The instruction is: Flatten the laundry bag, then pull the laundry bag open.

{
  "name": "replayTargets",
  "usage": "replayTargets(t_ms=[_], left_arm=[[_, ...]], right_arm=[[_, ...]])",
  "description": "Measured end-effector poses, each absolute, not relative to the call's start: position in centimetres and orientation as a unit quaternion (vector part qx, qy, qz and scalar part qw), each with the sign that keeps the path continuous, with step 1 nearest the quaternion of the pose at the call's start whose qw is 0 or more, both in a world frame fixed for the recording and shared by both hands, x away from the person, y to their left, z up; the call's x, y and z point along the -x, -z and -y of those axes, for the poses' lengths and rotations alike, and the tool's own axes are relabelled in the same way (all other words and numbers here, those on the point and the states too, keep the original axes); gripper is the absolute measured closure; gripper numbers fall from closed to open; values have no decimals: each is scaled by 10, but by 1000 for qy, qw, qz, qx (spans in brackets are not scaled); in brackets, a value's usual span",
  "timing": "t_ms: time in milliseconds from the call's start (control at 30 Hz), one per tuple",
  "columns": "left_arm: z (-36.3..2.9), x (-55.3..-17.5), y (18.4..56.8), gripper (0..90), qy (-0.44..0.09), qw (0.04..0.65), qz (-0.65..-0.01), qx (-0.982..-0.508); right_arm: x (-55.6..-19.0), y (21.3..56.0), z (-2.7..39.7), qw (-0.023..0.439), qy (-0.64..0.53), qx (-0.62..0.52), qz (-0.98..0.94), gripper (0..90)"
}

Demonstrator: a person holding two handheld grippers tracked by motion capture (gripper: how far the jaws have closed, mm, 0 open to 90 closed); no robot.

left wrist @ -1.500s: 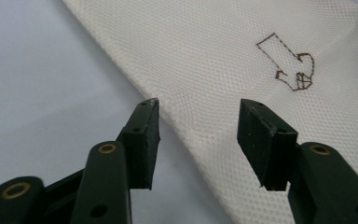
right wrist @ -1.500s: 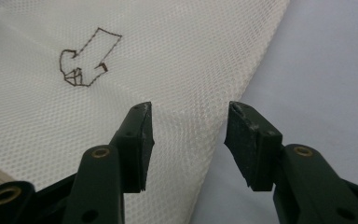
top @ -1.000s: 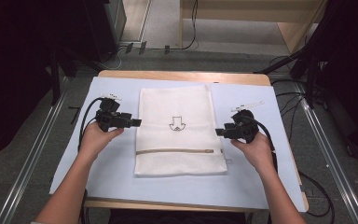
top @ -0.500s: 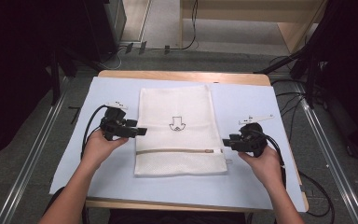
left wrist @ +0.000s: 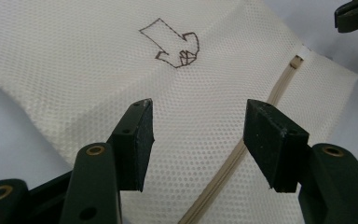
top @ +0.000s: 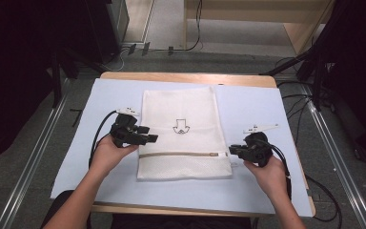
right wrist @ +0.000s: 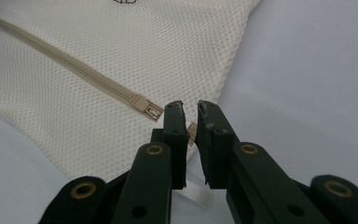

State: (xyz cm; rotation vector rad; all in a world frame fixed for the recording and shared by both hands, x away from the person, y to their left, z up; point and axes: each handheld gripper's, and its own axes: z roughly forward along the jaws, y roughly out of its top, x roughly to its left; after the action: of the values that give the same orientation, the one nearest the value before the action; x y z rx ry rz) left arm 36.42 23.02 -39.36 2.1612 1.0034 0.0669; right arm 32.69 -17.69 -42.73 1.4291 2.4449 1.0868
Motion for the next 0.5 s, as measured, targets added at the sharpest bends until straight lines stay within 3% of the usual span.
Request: replayTargets(t_ms=[500], left_arm=[[-201,-361,398,447,-20,363,-363,-858]], right_arm=[[-332,439,171,40,-347,-473,-809,900]])
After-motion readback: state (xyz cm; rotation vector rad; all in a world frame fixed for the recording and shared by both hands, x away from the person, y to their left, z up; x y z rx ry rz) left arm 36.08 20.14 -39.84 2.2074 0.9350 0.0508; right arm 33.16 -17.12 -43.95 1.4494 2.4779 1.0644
